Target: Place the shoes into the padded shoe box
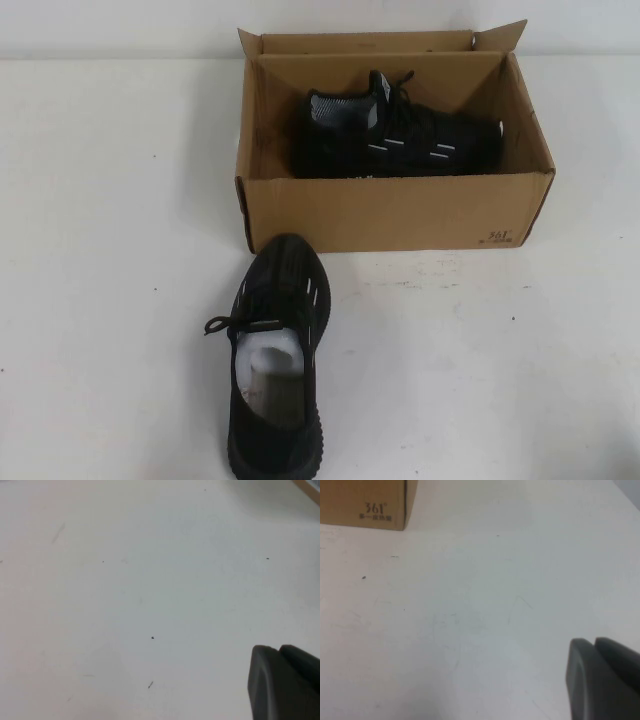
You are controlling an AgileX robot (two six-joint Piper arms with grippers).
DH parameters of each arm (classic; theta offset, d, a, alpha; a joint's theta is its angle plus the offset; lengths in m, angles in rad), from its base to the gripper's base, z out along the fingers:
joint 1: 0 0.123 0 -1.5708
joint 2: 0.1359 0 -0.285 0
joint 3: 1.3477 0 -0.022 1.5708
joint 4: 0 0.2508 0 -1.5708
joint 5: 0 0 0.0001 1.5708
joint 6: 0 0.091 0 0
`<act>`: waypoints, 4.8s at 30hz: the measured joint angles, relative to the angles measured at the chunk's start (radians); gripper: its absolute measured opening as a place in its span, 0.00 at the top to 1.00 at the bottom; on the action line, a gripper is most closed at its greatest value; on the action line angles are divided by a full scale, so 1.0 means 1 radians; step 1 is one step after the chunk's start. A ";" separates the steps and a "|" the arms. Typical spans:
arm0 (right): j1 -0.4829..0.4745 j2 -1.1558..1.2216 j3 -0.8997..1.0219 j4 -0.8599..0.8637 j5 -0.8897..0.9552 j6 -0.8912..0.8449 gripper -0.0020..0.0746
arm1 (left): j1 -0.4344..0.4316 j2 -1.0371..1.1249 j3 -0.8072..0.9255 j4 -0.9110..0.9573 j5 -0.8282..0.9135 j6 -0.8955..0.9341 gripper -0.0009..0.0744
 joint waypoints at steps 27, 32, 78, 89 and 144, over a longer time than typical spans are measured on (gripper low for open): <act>0.000 0.000 0.000 0.000 0.000 0.000 0.98 | 0.000 0.000 0.000 -0.015 -0.018 0.000 0.99; 0.000 0.000 0.000 0.000 0.000 0.000 0.98 | 0.000 0.000 0.000 -0.127 -0.076 -0.020 0.99; 0.000 0.000 0.000 0.000 0.000 0.000 0.98 | -0.122 1.103 -0.959 -0.638 0.685 0.832 0.99; 0.000 0.000 0.000 0.000 0.000 0.000 0.98 | -0.538 1.324 -1.126 -0.372 0.668 0.820 0.98; 0.000 0.000 0.000 0.000 0.000 0.000 0.98 | -0.652 1.560 -1.175 0.024 0.459 0.766 0.51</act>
